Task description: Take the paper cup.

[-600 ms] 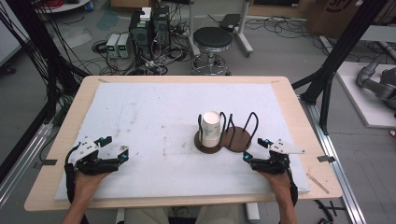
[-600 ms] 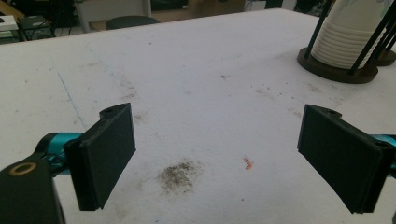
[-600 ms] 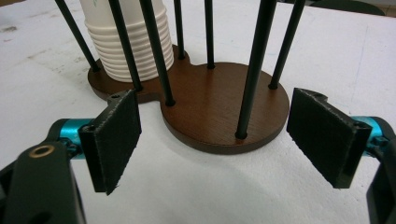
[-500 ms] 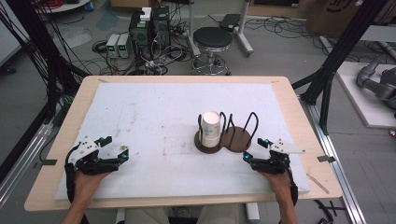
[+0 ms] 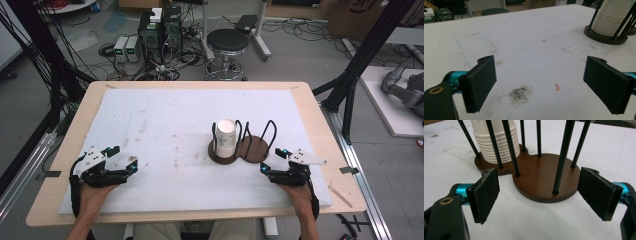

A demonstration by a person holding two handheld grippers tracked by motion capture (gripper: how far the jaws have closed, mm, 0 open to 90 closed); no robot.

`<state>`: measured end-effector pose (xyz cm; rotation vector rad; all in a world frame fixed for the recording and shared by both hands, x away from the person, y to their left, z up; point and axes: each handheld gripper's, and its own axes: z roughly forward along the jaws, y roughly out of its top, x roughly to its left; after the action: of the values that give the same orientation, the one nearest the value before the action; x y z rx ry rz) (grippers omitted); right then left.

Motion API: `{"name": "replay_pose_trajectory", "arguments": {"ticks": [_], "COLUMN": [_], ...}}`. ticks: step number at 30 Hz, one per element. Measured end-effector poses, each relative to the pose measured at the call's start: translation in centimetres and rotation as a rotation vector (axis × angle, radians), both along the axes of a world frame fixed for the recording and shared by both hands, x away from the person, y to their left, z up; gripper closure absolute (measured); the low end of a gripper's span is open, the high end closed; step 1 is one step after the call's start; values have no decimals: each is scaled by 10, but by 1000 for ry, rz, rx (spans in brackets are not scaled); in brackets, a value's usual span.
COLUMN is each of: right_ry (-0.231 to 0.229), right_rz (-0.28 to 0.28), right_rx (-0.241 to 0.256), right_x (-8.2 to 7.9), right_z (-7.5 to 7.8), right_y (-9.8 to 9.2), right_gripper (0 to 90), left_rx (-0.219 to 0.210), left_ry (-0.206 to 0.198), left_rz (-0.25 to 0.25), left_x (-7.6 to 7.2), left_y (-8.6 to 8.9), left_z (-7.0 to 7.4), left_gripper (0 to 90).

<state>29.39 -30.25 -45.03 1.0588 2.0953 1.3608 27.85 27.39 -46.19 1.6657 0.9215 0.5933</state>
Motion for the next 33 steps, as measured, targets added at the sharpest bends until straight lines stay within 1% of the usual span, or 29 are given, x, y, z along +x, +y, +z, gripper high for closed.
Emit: {"name": "replay_pose_trajectory", "arguments": {"ticks": [3, 6, 7, 10, 13, 14, 15, 16, 17, 18, 20, 21, 22, 23, 26, 27, 28, 29, 30, 31, 32, 33], "right_ry": [-9, 18, 5, -30, -48, -60, -68, -68, -77, -90, -103, -103, -107, -110, -106, -106, -107, -106, -106, -106, -99, -99], "right_rz": [2, -2, -5, -26, -44, -52, -52, -52, -52, -46, -34, -34, -26, -7, 24, 24, 45, 55, 55, 70, 95, 95], "right_rx": [-3, -2, -11, 4, 16, 22, 24, 24, 22, 18, 9, 9, 11, 12, -2, -2, -13, -18, -18, -25, -43, -43], "right_x": [0, 1, 2, 0, -1, -2, -2, -2, -2, -2, -1, -1, -1, 1, 5, 5, 7, 9, 9, 11, 16, 16], "right_z": [0, 2, 4, 16, 29, 38, 43, 43, 48, 59, 70, 70, 75, 84, 97, 97, 105, 110, 110, 114, 122, 122], "right_y": [0, 0, 0, -1, -3, -4, -5, -5, -5, -5, -5, -5, -5, -5, -4, -4, -3, -2, -2, 0, 2, 2], "right_gripper": [180, 180, 180, 180, 180, 180, 180, 180, 180, 180, 180, 180, 180, 180, 180, 180, 180, 180, 180, 180, 180, 180], "left_rx": [-5, -4, -5, -5, -5, -5, -6, -6, -8, -7, -6, -4, -6, -8, -5, -6, -6, -5, -5, -5, -4, -3], "left_ry": [8, 14, 16, 14, 14, 15, 15, 15, 16, 19, 19, 19, 20, 19, 21, 22, 22, 22, 22, 20, 19, 19], "left_rz": [-5, -4, -4, -5, -7, -8, -8, -8, -8, -8, -8, -8, -9, -9, -10, -10, -10, -10, -10, -9, -13, -12], "left_x": [1, 1, 2, 1, 1, 1, 2, 2, 2, 2, 2, 2, 2, 2, 2, 2, 2, 2, 2, 2, 2, 2], "left_y": [0, 0, 0, 0, 0, 0, 1, 1, 1, 1, 1, 1, 0, 0, 0, 1, 1, 1, 0, 0, 0, 0], "left_z": [0, 0, 0, 0, 0, 0, 0, 0, 0, 0, 0, 0, 0, 0, 0, 0, 0, 0, 0, 0, 0, 0], "left_gripper": [110, 111, 111, 111, 111, 111, 111, 111, 111, 110, 111, 111, 111, 111, 111, 111, 111, 110, 111, 111, 111, 111]}}
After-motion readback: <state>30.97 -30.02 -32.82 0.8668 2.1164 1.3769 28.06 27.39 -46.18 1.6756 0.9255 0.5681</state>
